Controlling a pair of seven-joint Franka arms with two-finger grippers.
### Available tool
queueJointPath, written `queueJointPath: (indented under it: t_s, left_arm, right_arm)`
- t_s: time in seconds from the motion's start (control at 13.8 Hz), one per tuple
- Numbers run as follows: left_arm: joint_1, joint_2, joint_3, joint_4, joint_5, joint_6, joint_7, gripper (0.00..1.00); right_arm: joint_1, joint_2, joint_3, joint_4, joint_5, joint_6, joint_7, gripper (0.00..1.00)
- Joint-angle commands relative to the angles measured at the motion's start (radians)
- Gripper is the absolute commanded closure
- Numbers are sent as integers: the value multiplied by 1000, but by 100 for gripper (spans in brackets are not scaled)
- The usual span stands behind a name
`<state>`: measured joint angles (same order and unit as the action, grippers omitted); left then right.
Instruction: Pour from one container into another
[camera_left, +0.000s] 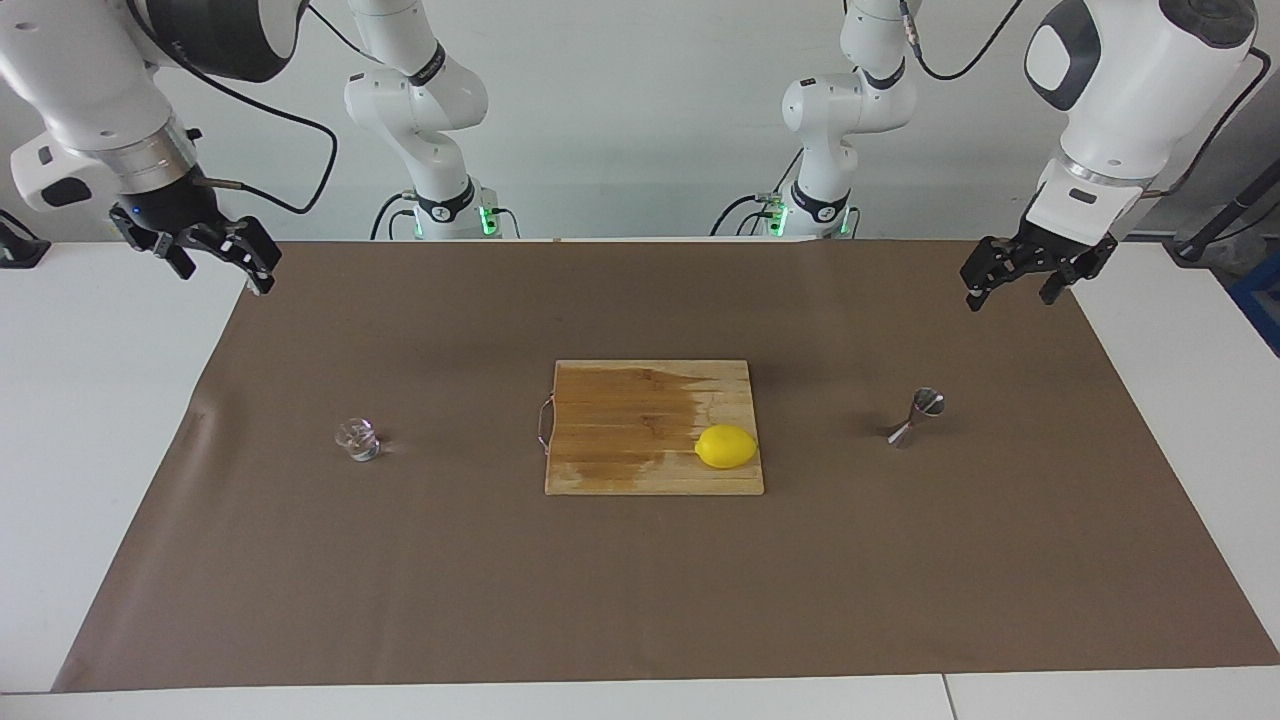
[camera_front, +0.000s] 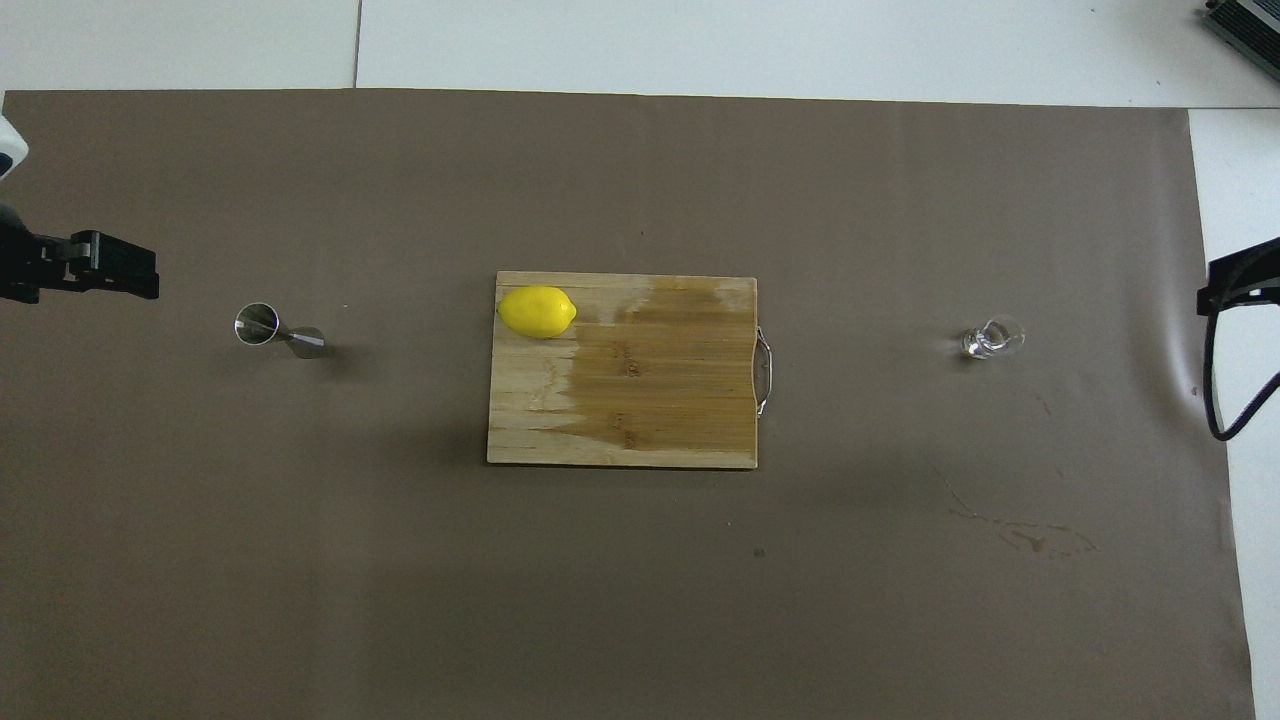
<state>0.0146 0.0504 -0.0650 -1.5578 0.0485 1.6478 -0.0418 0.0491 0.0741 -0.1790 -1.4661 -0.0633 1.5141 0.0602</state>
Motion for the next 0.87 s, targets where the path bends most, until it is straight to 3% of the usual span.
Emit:
queueJointPath:
  t_s: [0.0,0.8]
  left_arm:
    - [-8,-35,5,-39,-12,-8,-12,0]
    - [-7,-72,5,-100,-22,-45,-9,0]
  right_arm:
    - [-3,-22,6,-23,32,-3,-9,0]
    - [-2,-24,7,-23,53,-8,-69,0]
